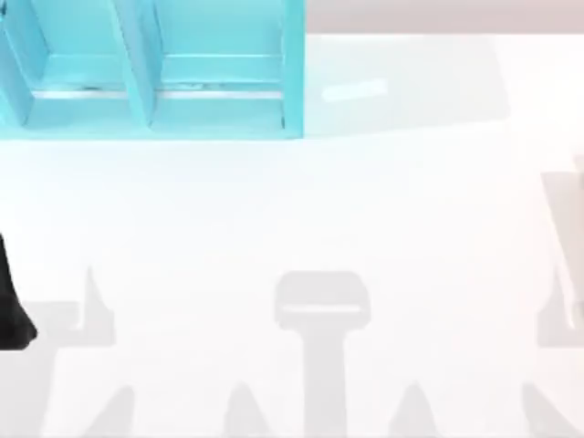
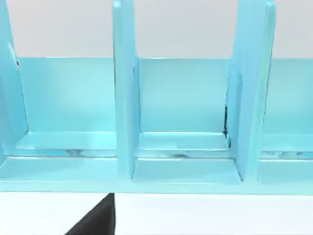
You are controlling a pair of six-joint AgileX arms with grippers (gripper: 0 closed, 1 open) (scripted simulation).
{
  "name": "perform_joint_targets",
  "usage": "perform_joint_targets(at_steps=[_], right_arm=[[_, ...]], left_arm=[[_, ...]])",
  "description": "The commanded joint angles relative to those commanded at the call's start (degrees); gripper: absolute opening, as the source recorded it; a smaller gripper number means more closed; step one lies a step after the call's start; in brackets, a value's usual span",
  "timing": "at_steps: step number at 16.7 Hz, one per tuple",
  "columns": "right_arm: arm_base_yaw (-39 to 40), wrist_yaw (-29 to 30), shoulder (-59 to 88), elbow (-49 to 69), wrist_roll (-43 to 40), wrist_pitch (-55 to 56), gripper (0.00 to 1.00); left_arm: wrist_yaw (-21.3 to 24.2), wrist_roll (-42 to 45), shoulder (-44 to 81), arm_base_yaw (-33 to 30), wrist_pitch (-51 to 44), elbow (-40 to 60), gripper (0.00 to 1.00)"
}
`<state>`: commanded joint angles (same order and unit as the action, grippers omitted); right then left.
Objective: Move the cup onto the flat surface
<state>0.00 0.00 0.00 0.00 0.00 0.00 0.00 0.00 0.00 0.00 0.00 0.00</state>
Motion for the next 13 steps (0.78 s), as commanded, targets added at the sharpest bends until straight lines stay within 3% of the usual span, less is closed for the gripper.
perform_joint_targets(at_steps=[6, 13], right_arm=[[-3.12, 0.01, 6.16, 6.13, -3.11, -5.89, 1.0], [-15.63, -0.1, 38.83, 32.17, -15.5, -31.65, 1.0]], left_arm=[[0.0, 0.0, 0.0, 0.0, 0.0, 0.0, 1.0], [0.0, 0.0, 0.0, 0.0, 0.0, 0.0, 1.0]])
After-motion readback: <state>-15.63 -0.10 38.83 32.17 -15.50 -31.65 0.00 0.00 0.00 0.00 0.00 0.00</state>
